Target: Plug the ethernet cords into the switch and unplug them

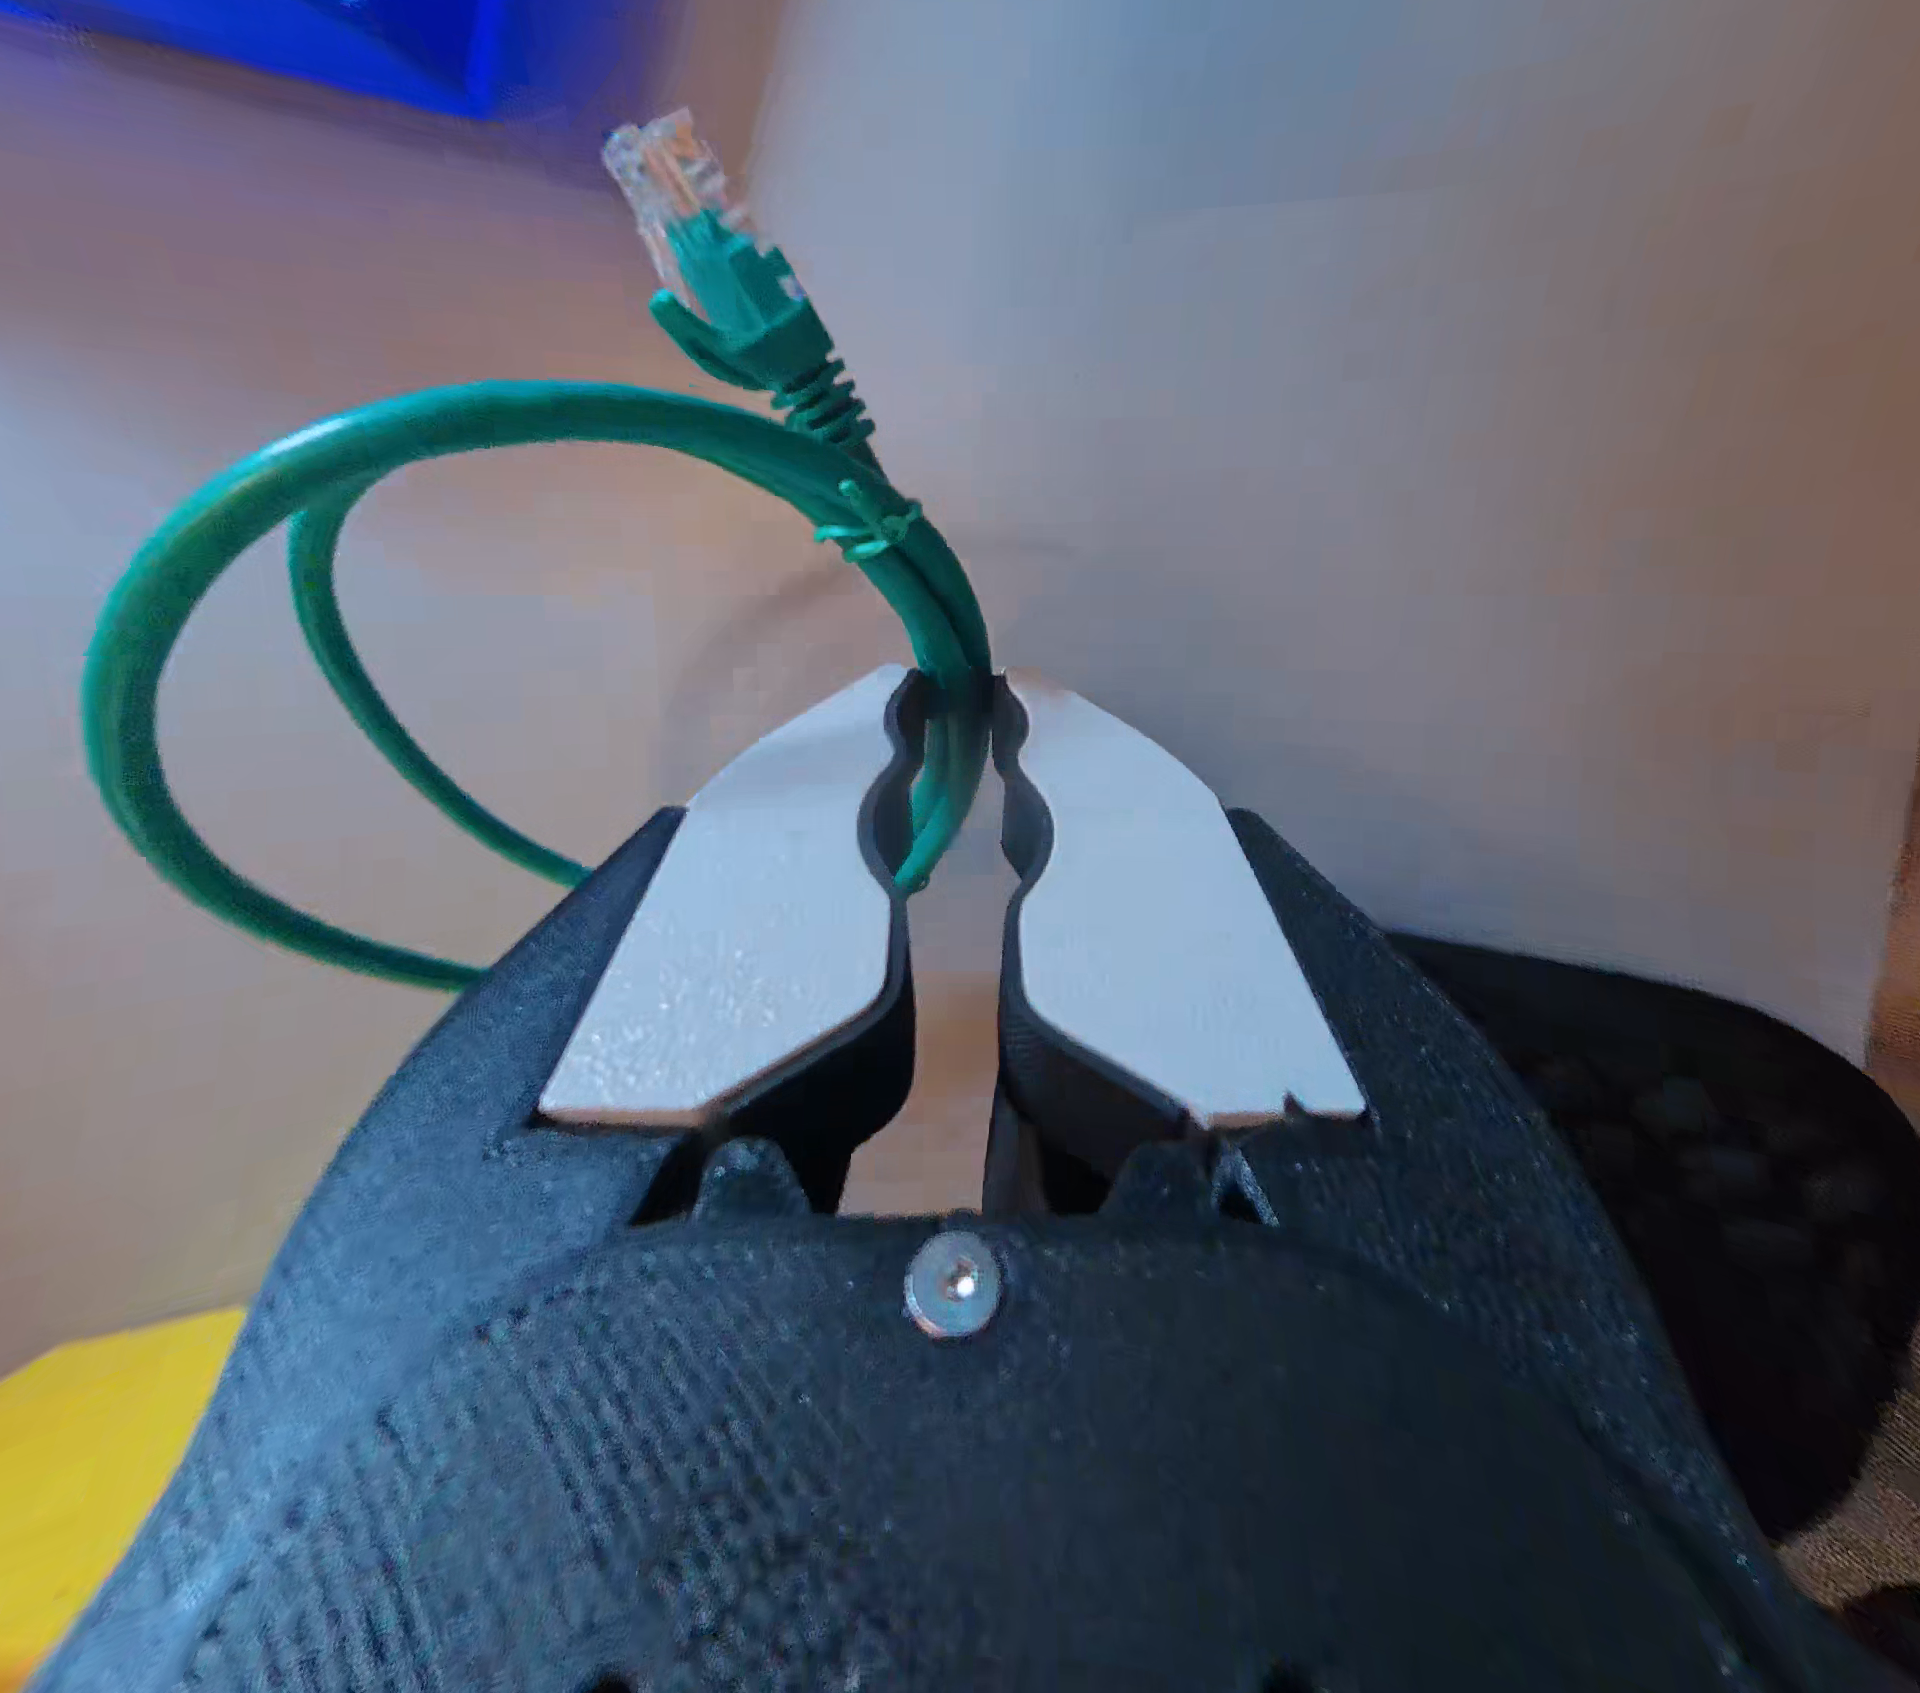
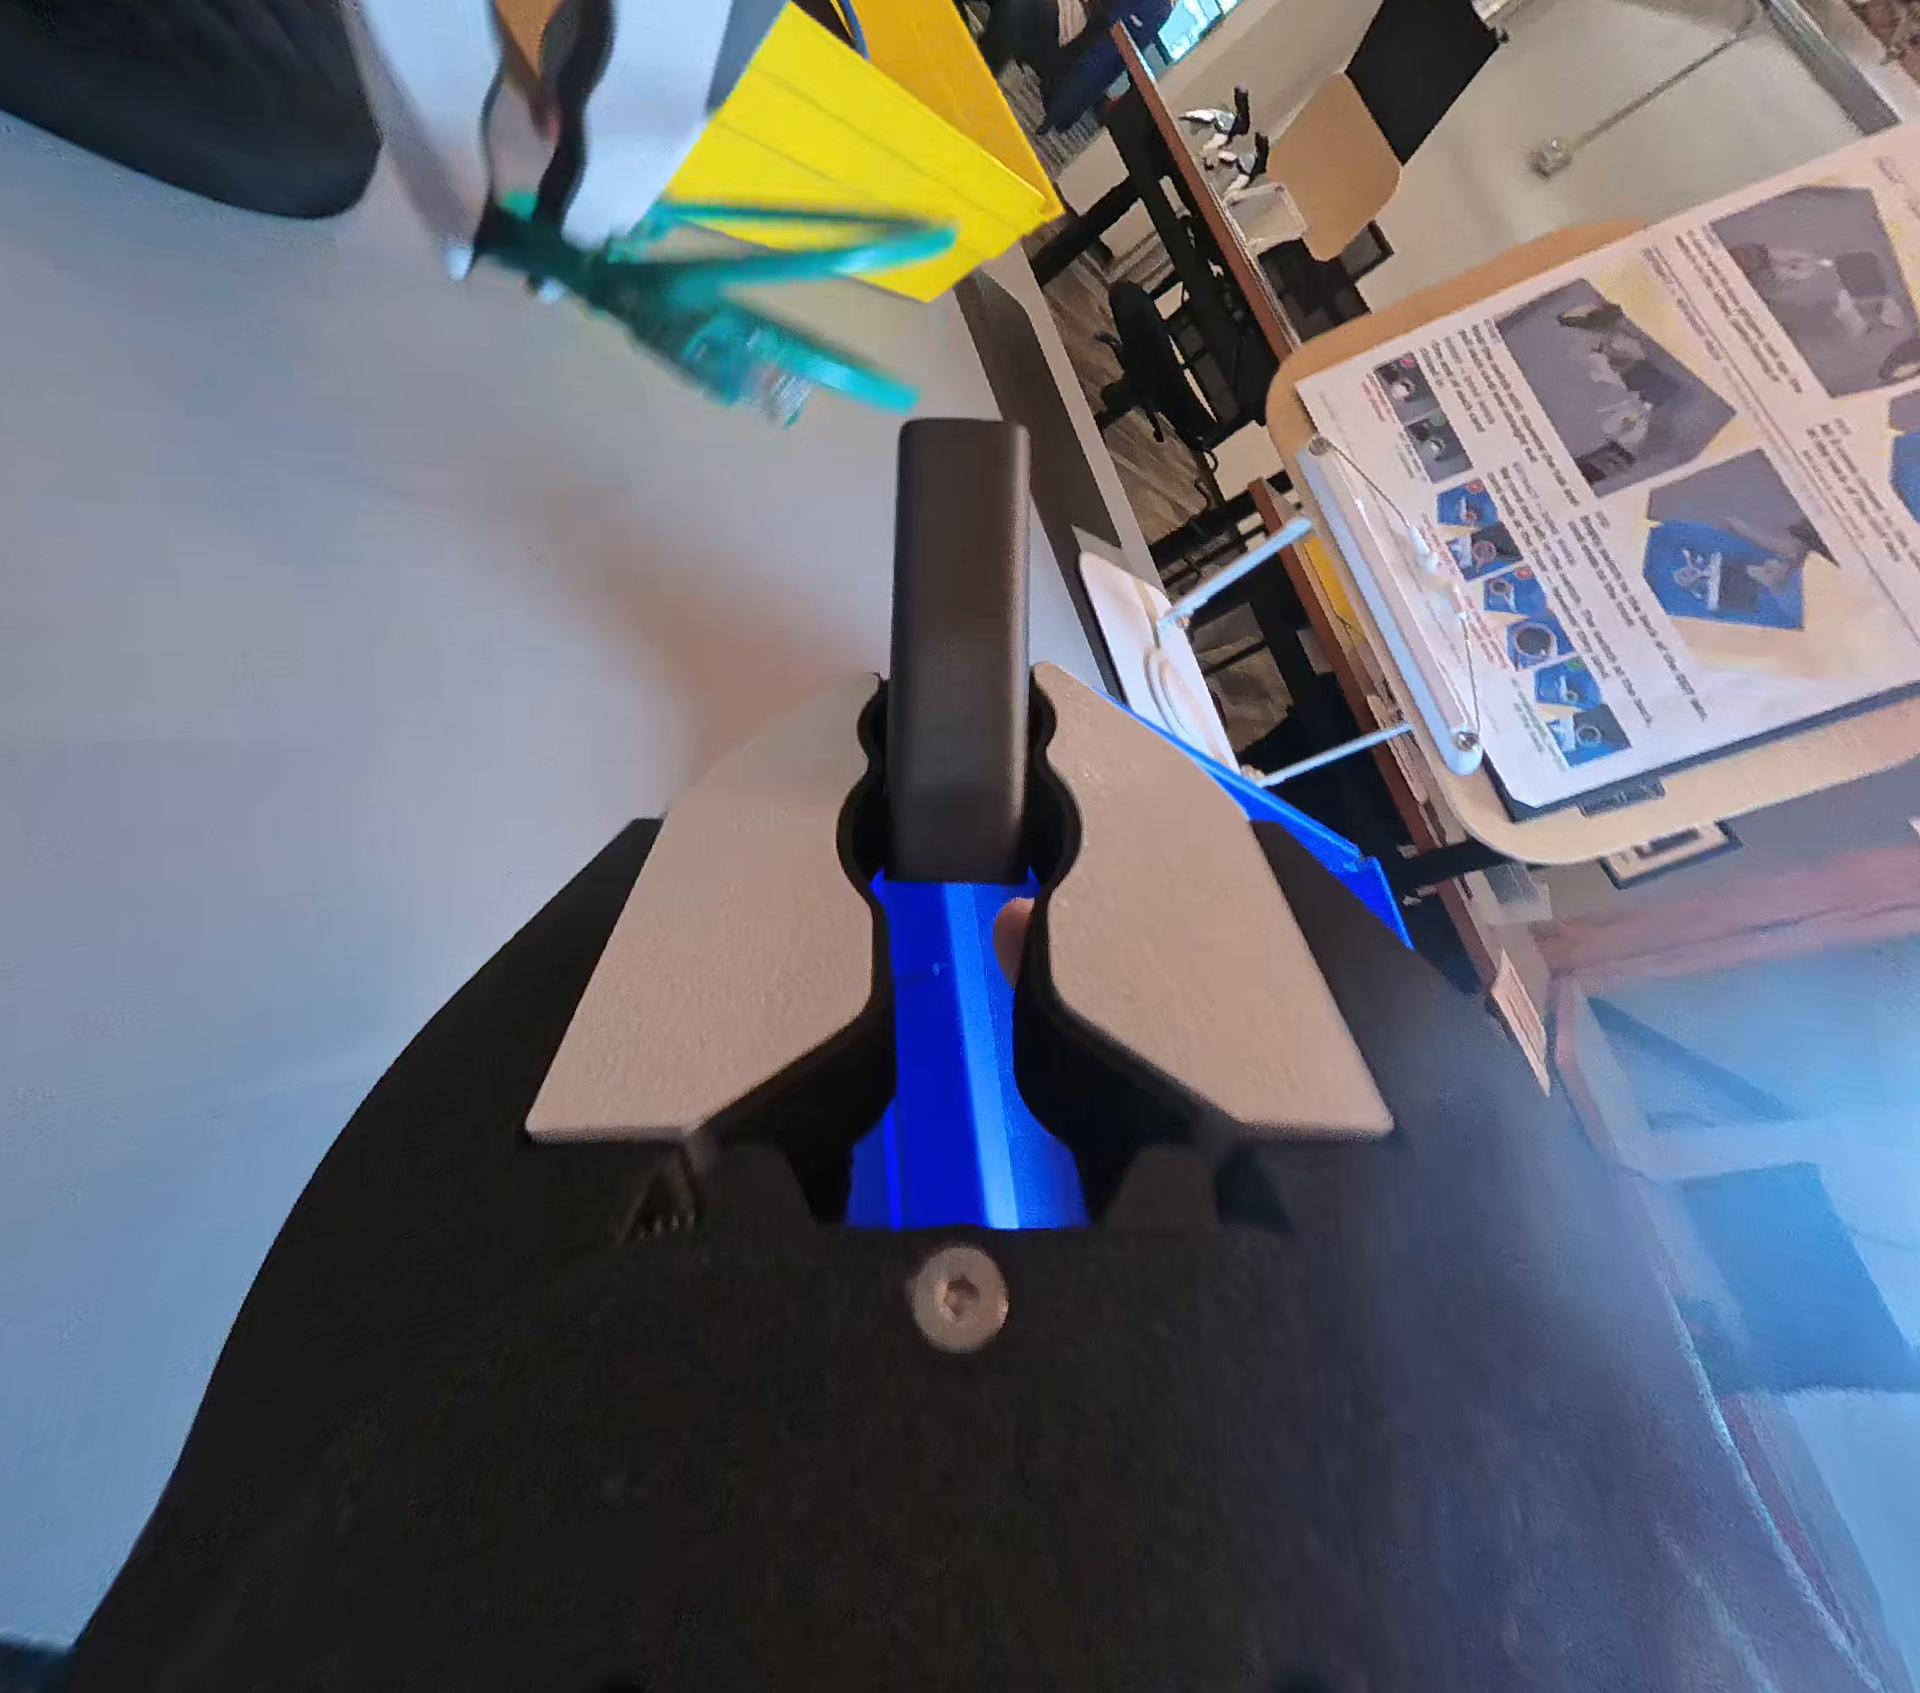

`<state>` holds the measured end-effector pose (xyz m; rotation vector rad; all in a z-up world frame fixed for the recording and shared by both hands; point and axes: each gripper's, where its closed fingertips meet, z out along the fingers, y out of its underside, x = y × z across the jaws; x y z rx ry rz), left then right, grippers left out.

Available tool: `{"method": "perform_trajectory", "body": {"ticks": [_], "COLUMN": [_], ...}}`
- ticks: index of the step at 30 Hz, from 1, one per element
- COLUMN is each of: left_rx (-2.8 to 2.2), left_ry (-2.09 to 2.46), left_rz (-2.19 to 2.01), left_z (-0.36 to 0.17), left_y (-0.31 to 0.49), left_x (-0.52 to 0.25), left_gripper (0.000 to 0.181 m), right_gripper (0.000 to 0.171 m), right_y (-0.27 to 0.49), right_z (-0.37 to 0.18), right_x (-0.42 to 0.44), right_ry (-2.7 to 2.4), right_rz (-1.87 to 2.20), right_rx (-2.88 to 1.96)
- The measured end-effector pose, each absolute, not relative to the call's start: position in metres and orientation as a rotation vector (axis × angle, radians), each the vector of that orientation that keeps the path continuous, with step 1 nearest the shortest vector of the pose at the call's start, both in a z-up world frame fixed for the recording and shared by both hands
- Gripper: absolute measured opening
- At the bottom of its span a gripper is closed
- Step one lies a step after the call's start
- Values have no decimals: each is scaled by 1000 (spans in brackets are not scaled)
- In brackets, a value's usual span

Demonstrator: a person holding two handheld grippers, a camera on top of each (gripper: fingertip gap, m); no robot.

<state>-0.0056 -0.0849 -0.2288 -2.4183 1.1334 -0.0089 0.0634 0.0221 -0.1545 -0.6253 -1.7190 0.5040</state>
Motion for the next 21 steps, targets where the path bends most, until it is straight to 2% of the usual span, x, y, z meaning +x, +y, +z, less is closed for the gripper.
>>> {"method": "perform_trajectory", "body": {"ticks": [4, 9, 11, 13, 21], "left_rx": [-2495, -2383, -2392, -2399, -2396], "left_ry": [1153, 1011, 1003, 966, 930], "left_rz": [-106, -143, -106, -108, -167], "left_z": [-271, -260, -267, -271, -274], "left_y": [-71, -46, -40, -31, -26], "left_x": [-2, 10, 15, 19, 16], "left_gripper": [16, 40, 44, 29, 15], "right_gripper": [22, 22, 22, 22, 22], "right_y": [39, 43, 42, 40, 24], "right_z": [-161, -172, -174, -177, -193], "right_x": [73, 70, 68, 67, 66], "right_ry": [-1727, -1770, -1782, -1793, -1858], "right_rz": [477, 491, 493, 488, 484], "right_rx": [-669, -688, -686, -684, -631]}}
